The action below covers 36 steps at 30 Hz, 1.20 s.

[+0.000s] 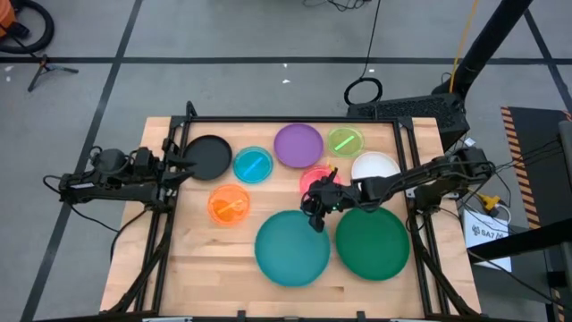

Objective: Stack plastic plates
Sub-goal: Stack the dark green plate on top of the blue plate

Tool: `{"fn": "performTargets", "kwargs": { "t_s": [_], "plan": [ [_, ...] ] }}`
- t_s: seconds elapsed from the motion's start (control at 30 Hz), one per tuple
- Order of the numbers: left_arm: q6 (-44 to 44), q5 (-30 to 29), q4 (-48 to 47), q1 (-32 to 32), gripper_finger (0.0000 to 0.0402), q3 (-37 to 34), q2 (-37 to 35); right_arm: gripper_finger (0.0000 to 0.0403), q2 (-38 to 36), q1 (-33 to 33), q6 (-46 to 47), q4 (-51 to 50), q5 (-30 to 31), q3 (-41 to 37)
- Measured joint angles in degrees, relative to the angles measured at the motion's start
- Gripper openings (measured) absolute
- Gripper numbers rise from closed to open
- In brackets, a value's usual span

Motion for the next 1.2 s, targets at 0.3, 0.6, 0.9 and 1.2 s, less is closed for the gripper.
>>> {"fn": "performTargets", "kwargs": {
  "t_s": [0.3, 0.6, 0.9, 1.2],
  "plan": [
    [2.87, 0.00, 1.10, 0.00, 0.0131, 0.00, 0.00, 0.0065, 0.00, 1.19, 6.46, 2.68, -0.15, 1.32],
    [7.25, -0.02, 3.01, 0.00, 0.0131, 0.00, 0.00, 0.0063, 0.00, 7.12, 13.84, -5.04, 0.12, 9.25],
    [11.02, -0.05, 5.07, 0.00, 0.0131, 0.00, -0.02, 0.0063, 0.00, 15.05, 33.16, -31.94, 0.90, 17.70],
    [13.68, -0.22, 7.36, 0.00, 0.0131, 0.00, -0.02, 0.0063, 0.90, 26.66, 38.70, -44.81, -9.39, 17.99]
  ]
}}
